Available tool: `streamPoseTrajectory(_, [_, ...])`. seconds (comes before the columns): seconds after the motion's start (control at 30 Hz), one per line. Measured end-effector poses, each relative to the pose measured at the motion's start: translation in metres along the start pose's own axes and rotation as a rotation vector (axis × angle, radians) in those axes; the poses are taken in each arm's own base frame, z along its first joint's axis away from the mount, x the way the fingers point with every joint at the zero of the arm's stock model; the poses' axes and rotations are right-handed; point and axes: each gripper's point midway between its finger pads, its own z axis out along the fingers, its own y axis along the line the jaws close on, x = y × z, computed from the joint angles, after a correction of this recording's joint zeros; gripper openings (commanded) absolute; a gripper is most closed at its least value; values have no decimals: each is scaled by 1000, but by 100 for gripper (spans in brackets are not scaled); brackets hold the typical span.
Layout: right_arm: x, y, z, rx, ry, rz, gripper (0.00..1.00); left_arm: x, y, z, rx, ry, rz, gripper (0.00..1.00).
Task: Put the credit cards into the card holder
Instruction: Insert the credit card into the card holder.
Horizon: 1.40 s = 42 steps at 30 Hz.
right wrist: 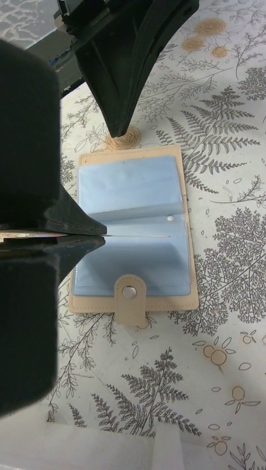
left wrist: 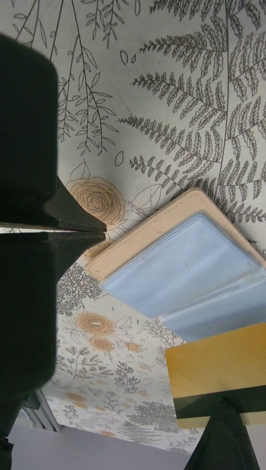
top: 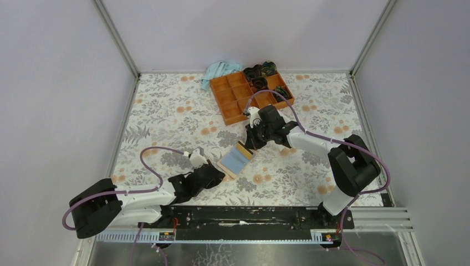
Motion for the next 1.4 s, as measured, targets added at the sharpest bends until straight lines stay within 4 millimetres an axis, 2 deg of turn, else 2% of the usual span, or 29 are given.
streamPoseTrajectory(0.37, [7, 10, 10, -26, 28, -40, 0, 4, 13, 5, -51, 0, 15, 0])
streamPoseTrajectory(0.67, [17, 10, 19, -40, 61, -54, 0, 2, 7, 11, -66, -10, 21, 0])
streamPoseTrajectory(1.17, [2, 19, 23, -91, -6, -72, 0, -2, 7, 15, -84, -37, 25, 0])
streamPoseTrajectory(1.4, [13, 20, 29, -118, 7, -47, 0, -5, 9, 15, -92, -49, 24, 0])
